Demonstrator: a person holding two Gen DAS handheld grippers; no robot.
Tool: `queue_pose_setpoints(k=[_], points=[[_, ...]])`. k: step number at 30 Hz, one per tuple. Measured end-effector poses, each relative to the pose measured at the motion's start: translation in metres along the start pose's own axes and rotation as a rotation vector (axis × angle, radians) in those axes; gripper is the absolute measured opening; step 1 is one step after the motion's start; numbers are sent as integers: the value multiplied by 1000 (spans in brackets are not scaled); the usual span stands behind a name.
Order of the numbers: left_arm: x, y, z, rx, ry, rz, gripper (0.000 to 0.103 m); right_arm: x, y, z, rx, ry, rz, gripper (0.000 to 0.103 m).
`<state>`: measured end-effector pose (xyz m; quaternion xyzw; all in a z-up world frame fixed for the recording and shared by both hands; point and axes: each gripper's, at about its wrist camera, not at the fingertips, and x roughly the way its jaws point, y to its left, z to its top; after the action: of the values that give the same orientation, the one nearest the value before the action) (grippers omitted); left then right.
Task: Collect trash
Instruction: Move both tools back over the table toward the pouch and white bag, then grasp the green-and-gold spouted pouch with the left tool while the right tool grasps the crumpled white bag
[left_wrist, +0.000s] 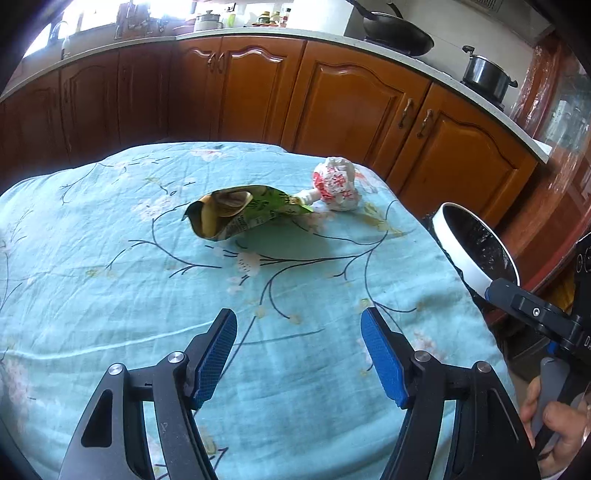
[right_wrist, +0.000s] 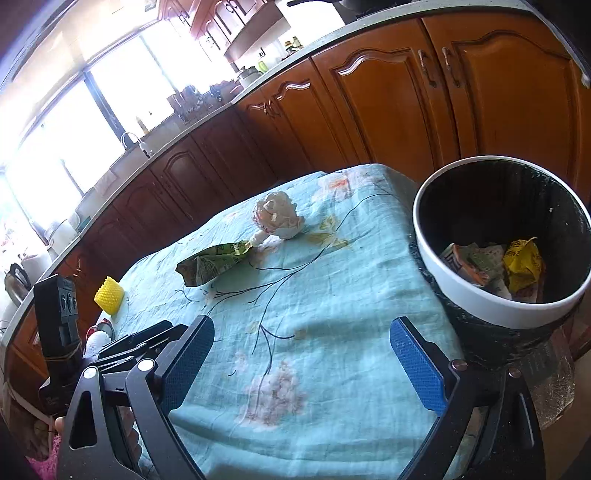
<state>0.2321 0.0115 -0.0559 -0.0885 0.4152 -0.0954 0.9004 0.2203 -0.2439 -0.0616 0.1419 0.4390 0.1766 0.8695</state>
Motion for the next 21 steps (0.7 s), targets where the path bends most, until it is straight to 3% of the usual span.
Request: queue_pose_setpoints(k=[13, 21], points=[[-1, 24, 20, 61, -51, 69, 69, 45, 22, 15, -32, 52, 28, 97], [27, 30, 44, 108, -24, 83, 72, 71, 16, 31, -8, 79, 43, 97]])
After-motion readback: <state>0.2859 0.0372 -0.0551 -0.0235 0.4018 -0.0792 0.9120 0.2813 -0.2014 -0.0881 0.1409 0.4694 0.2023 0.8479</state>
